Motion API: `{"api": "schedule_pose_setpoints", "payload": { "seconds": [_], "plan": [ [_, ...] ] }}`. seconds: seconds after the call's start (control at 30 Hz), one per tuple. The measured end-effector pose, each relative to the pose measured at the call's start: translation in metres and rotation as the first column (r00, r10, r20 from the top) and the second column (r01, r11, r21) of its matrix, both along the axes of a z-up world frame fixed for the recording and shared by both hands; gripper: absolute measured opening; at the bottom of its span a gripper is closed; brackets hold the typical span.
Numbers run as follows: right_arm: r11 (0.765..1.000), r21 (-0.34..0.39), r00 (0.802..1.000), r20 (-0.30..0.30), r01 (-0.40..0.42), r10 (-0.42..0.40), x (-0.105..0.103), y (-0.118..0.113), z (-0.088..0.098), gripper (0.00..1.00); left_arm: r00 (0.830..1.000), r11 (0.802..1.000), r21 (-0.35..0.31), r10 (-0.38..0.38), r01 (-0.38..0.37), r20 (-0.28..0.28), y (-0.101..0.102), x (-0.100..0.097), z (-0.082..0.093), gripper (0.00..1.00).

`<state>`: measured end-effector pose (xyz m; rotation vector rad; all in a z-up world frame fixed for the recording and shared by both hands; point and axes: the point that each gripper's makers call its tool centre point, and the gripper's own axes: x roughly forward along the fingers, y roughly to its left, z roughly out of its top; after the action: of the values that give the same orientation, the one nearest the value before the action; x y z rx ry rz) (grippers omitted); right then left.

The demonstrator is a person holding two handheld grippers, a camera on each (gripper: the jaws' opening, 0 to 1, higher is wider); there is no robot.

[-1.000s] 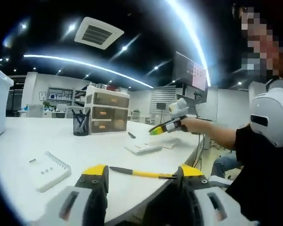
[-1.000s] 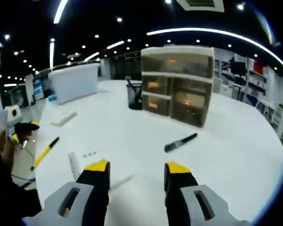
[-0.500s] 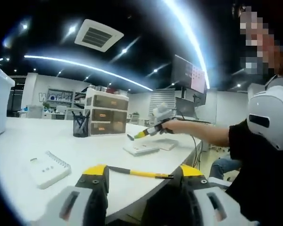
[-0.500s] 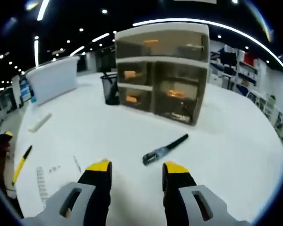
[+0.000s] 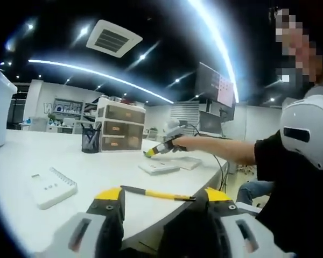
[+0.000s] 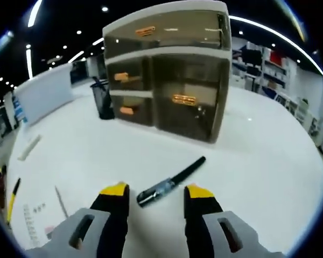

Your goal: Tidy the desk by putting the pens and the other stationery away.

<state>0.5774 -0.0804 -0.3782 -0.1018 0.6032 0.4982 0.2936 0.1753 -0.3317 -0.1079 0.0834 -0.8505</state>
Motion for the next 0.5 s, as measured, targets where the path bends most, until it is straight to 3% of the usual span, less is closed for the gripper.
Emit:
{"api": "schedule_pose_setpoints", "payload": {
  "seconds": [0.2,0.5],
  "plan": [
    [0.997,-0.077,1.000,-0.014,0.005,-0.006,0.0089,-0.0044,0.0002,0.27,1.000,1.000,0.002,-0.011,0.011,-0.009,-0.0023,-0.0013,-0.0022,0.57],
    [0.995,-0.097,0.997,-0.074,0.003,-0.010,0.0112,-0.0085,0.0004,0.10,1.000,1.000,0.000,-0.017,0.017,-0.023,-0.0052,-0.0013,-0.0054,0.57]
  ]
}}
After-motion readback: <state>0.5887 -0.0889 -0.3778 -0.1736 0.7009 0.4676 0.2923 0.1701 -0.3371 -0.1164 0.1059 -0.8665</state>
